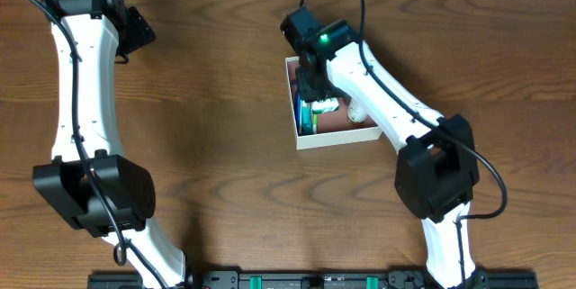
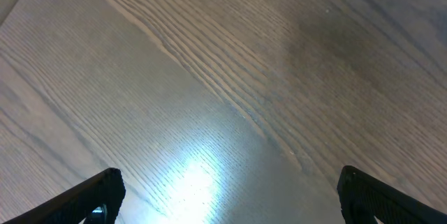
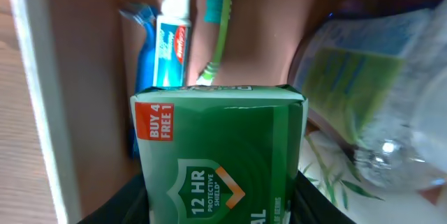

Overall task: Pack container
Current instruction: 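Lower the soap box into the box beside the toothbrush and release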

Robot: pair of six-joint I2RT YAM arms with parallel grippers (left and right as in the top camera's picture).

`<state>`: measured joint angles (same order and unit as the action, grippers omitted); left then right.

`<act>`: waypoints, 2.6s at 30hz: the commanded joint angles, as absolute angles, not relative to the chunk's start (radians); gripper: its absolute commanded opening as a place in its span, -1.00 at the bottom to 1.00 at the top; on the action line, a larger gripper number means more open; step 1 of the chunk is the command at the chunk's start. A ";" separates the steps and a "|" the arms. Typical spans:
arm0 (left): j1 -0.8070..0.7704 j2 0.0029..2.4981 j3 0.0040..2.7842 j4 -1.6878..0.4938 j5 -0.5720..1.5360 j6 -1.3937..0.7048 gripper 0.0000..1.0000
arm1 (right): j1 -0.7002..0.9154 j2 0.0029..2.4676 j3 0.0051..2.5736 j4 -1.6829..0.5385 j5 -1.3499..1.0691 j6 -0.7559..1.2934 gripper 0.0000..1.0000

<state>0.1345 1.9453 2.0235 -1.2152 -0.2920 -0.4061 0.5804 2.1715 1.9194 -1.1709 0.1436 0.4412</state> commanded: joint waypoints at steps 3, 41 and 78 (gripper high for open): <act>0.136 1.953 2.017 -1.218 -0.304 -0.397 0.96 | 0.588 2.149 1.865 -1.121 0.161 0.458 -0.35; 0.136 1.953 2.017 -1.218 -0.304 -0.397 0.96 | 0.525 2.149 1.718 -0.967 0.235 0.455 -0.13; 0.136 1.953 2.017 -1.218 -0.304 -0.397 0.96 | 0.509 2.148 2.154 -0.913 0.071 0.324 0.54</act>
